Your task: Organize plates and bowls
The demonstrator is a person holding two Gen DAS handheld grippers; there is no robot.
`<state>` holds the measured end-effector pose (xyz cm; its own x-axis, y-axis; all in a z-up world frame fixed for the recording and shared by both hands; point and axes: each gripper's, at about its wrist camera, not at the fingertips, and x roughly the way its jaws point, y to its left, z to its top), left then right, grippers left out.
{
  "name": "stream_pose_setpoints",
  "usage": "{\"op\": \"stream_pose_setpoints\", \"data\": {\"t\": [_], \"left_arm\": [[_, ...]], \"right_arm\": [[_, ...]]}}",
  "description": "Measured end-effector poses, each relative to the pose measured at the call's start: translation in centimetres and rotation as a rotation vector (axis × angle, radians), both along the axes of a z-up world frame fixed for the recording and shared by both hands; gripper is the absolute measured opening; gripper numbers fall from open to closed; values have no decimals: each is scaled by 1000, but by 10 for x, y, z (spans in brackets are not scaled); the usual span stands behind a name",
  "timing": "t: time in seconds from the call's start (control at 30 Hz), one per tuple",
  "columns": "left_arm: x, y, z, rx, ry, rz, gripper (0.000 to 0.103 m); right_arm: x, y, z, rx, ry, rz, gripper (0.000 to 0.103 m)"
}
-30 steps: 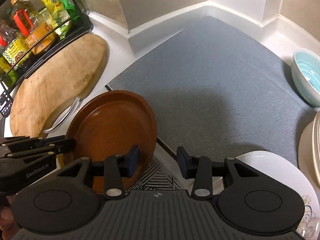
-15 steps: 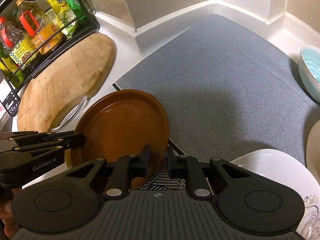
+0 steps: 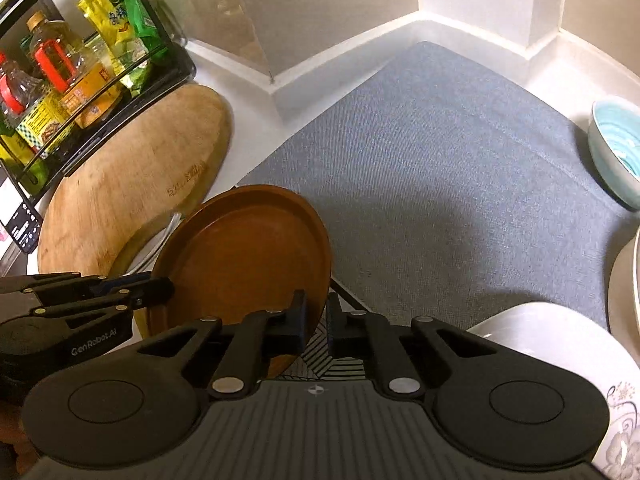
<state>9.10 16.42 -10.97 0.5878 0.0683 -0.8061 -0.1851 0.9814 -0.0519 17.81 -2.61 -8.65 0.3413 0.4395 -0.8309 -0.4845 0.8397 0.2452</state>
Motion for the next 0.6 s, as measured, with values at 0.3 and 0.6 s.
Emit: {"op": "stream_pose_setpoints", "data": {"t": [0.3,0.6], "left_arm": [[4,16,-4,-61,-19,-73,11],[3,27,-2,-99,-36,-125,10]], "right_arm": [[-8,11,-11,-80,58,-56,14],[-12,12,-8,-64,48,-144,11]]}}
